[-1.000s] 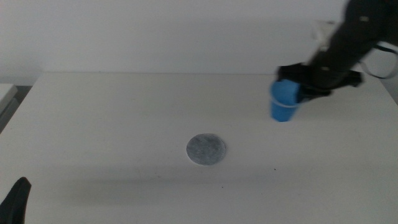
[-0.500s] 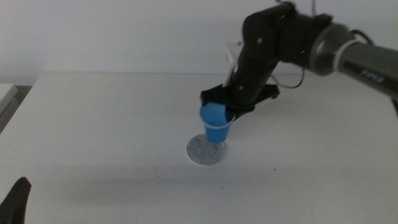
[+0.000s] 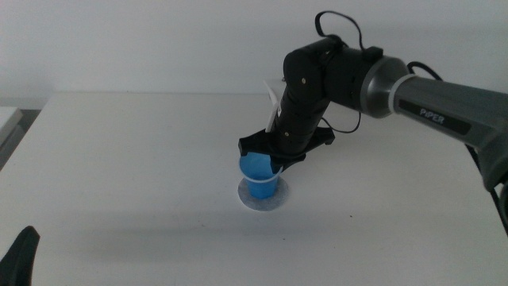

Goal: Place an empty cup on a cup mat.

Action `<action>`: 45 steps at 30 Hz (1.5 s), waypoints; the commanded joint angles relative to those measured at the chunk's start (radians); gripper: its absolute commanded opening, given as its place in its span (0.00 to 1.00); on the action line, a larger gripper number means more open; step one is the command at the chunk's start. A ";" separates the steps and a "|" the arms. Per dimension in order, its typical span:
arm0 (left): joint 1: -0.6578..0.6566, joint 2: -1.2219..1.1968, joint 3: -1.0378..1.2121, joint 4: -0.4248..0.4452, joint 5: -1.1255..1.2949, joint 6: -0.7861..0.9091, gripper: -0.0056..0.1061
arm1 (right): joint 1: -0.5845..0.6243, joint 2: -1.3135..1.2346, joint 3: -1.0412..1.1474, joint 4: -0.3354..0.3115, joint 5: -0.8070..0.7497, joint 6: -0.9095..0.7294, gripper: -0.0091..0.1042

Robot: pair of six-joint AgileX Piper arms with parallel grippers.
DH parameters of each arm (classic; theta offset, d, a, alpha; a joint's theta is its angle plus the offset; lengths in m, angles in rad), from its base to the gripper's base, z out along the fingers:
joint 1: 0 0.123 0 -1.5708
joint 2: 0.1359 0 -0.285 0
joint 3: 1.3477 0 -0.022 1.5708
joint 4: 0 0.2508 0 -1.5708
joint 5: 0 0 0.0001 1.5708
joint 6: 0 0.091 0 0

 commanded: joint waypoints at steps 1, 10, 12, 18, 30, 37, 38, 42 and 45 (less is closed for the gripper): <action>-0.003 -0.004 0.000 -0.004 -0.005 -0.003 0.89 | 0.003 0.007 -0.007 -0.011 -0.014 0.002 0.09; -0.003 -0.004 0.000 -0.004 -0.005 -0.003 0.89 | 0.001 0.029 -0.007 -0.017 -0.036 0.014 0.09; -0.003 -0.004 0.000 -0.004 -0.005 -0.003 0.89 | 0.001 0.029 -0.007 -0.017 -0.028 0.024 0.09; -0.003 -0.004 0.000 -0.004 -0.005 -0.003 0.89 | 0.001 0.011 -0.007 -0.017 -0.036 0.021 0.36; -0.003 -0.004 0.000 -0.004 -0.005 -0.003 0.89 | -0.048 -0.190 -0.009 0.017 0.011 -0.118 0.61; -0.003 -0.004 0.000 -0.004 -0.005 -0.003 0.89 | -0.234 -0.411 -0.007 0.015 0.116 -0.181 0.63; -0.003 -0.004 0.000 -0.004 -0.005 -0.003 0.89 | -0.265 -0.441 -0.001 0.015 0.136 -0.199 0.63; -0.003 -0.004 0.000 -0.004 -0.005 -0.003 0.89 | -0.378 -0.591 0.109 0.015 0.124 -0.250 0.63; -0.003 -0.004 0.000 -0.004 -0.005 -0.003 0.89 | -0.463 -0.744 0.259 0.015 0.040 -0.260 0.63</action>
